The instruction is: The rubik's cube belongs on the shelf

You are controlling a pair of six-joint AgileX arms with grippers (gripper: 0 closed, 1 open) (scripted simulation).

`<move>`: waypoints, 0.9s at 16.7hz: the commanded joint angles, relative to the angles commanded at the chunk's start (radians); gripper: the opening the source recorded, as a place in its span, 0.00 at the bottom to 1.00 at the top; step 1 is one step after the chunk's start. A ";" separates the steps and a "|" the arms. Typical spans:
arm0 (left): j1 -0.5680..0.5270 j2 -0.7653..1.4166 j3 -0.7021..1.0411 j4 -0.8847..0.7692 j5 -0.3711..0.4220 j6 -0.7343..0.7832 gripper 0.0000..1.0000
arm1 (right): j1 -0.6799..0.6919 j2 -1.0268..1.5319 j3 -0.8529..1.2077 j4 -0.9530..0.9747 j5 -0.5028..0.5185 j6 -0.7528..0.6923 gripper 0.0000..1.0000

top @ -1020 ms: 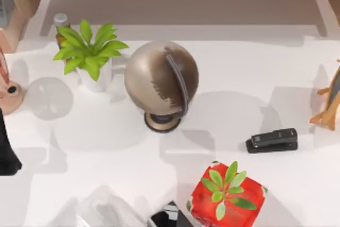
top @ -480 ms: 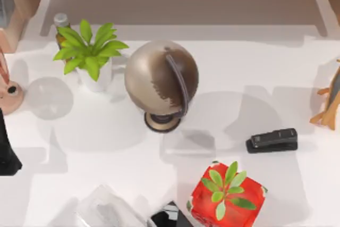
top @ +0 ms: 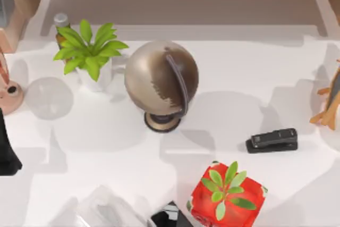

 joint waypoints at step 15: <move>0.000 0.000 0.000 0.000 0.000 0.000 1.00 | -0.018 0.203 0.152 0.050 -0.015 -0.117 1.00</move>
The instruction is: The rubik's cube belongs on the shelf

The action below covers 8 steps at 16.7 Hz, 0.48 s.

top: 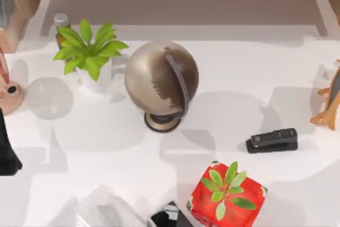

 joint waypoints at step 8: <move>0.000 0.000 0.000 0.000 0.000 0.000 1.00 | 0.008 0.021 0.044 -0.024 0.008 0.000 0.85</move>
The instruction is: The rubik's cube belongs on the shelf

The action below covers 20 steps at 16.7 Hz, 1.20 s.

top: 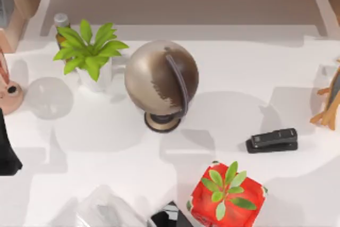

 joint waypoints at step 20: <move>0.000 0.000 0.000 0.000 0.000 0.000 1.00 | -0.003 0.002 -0.001 -0.002 0.001 0.002 0.00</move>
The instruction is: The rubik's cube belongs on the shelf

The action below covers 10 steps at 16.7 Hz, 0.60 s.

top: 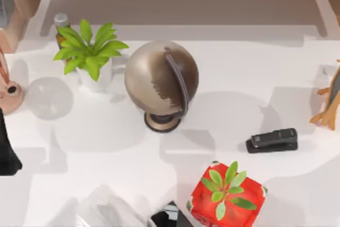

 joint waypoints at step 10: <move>0.000 0.000 0.000 0.000 0.000 0.000 1.00 | -0.063 -0.119 -0.270 0.149 -0.065 0.002 0.00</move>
